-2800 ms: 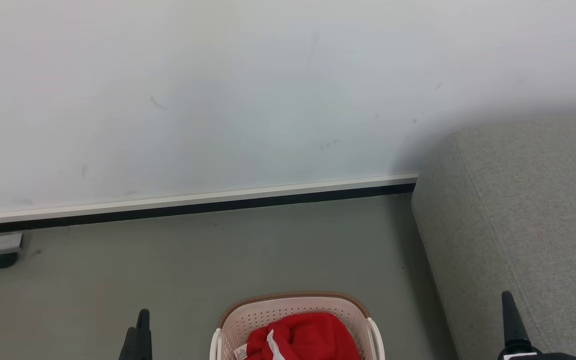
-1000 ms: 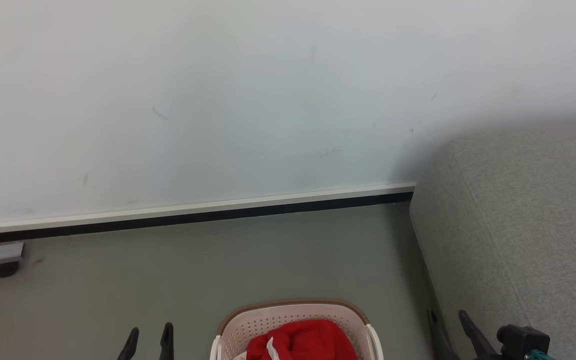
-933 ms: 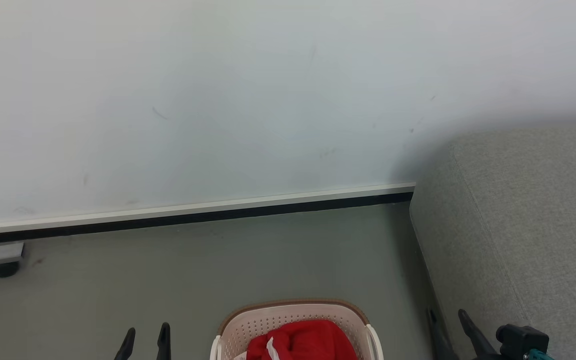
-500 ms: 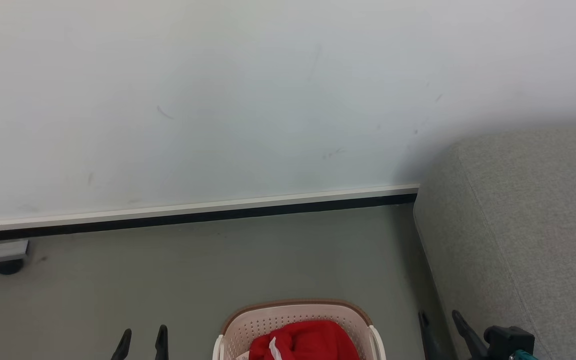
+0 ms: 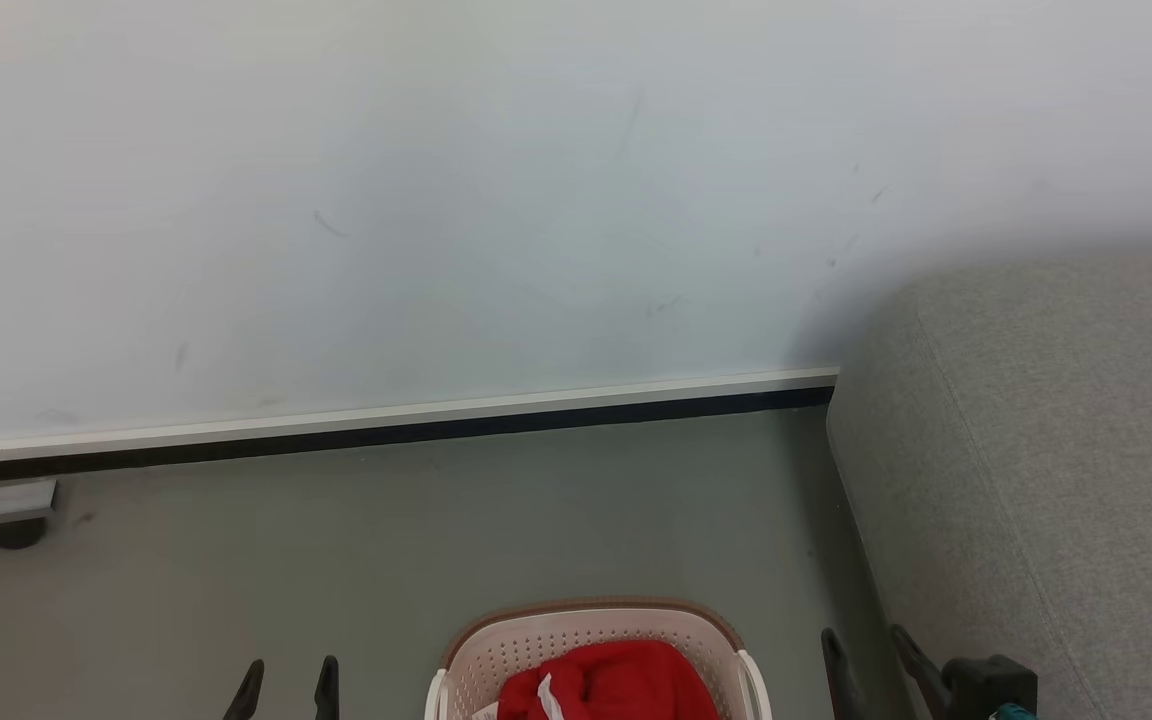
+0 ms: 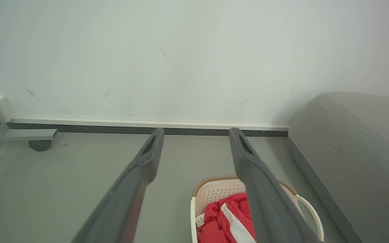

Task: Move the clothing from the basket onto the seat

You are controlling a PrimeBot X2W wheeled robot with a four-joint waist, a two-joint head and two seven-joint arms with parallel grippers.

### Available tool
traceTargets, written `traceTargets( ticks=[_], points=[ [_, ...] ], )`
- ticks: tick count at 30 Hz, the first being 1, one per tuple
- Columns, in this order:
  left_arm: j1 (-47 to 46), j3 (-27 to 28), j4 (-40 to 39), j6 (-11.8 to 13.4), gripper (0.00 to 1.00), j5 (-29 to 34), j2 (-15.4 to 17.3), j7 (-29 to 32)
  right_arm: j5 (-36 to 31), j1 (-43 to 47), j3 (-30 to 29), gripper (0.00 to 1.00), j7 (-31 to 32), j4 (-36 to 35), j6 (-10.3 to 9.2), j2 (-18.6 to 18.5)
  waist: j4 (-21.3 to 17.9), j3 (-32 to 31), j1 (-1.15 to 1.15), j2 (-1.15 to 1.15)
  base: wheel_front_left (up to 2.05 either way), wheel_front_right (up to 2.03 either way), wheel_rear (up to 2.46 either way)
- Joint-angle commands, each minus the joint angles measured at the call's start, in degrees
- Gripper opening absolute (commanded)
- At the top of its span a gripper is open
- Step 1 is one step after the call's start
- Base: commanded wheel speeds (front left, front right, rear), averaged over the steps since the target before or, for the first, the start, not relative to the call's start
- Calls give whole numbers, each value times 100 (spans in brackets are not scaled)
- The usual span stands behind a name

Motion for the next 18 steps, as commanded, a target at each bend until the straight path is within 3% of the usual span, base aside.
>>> traceTargets(
  ticks=[1, 18],
  points=[
    [113, 26, 27, 7, 100, 102, 8, -55, -136, -27, 24, 100, -23, 10, 4, 35, -3, -2, 0, 0, 0, 0, 0],
    [113, 21, 66, 54, 100, -6, 2, -51, -99, -53, 55, 100, -6, 35, 4, 33, -53, 8, 0, 0, 0, 0, 0]
  ],
)
